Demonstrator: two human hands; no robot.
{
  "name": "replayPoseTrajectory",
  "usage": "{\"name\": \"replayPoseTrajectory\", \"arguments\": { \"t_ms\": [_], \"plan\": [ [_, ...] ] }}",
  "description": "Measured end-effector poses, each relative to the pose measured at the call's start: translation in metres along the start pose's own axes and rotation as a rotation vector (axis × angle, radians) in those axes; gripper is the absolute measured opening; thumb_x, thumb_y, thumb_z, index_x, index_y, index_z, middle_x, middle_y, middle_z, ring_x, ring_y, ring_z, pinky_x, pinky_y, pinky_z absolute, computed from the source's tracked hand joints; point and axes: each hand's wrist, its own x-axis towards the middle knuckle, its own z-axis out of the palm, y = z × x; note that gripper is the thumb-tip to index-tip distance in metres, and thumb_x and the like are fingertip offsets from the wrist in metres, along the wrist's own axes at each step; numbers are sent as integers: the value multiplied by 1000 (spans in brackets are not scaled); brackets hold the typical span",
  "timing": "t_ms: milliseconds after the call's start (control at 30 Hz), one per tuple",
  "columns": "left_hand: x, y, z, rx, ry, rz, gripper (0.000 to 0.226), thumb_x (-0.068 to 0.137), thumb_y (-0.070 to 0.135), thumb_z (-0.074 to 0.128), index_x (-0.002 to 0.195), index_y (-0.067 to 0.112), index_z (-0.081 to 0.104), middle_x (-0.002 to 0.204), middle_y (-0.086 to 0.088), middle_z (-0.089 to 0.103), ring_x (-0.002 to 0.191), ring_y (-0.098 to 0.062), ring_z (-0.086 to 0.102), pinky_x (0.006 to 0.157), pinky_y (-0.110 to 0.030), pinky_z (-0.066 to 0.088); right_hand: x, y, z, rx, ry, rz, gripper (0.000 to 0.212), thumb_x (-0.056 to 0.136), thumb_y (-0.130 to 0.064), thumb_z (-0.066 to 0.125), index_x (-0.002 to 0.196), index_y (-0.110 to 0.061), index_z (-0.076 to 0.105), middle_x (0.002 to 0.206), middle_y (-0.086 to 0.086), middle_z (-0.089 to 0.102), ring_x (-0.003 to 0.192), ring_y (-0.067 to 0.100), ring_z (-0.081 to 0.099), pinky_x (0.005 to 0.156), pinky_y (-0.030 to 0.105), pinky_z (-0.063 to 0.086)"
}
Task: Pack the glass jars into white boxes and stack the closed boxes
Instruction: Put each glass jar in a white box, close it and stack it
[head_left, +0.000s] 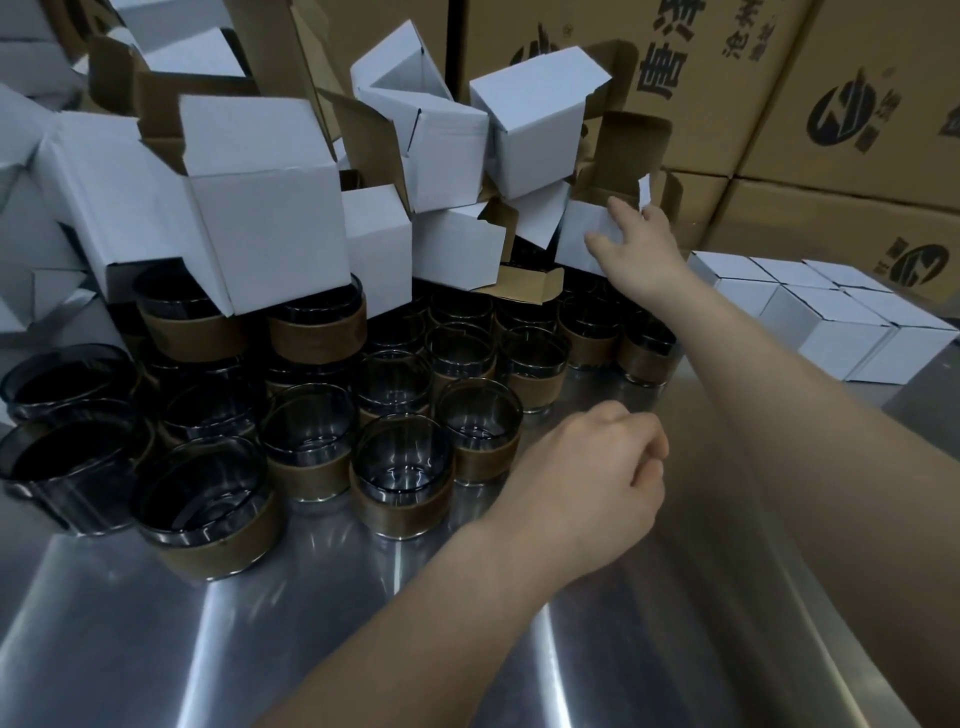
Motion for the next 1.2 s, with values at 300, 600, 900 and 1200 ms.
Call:
{"name": "replayPoseTrajectory", "arguments": {
  "t_ms": [300,600,900,1200],
  "plan": [
    [2,3,-3,-83,120,72,17,92,18,53,106,19,63,103,5,56,94,-19,56,83,-40,48,-20,10,-7,163,258,20,44,100,-22,42,136,3,46,145,15,43,134,29,40,101,29,32],
    [5,2,-22,-391,491,40,30,86,9,50,110,21,64,110,9,61,103,-2,56,90,-25,48,-65,12,-24,322,553,20,43,100,-16,37,139,-8,52,145,3,49,135,14,41,91,3,19],
    [6,-2,-32,-475,481,-116,31,92,7,53,111,29,61,117,15,57,109,4,53,86,-14,46,-82,11,-37,101,663,-84,40,100,-12,33,133,-1,54,140,11,53,130,24,44,101,20,27],
    [7,-3,-44,-527,564,-85,45,90,24,65,131,30,47,133,14,47,124,1,44,104,-28,40,-111,-22,-43,405,792,-214,39,96,-12,37,122,-4,65,125,6,63,120,13,54,100,11,35]
  ]
}}
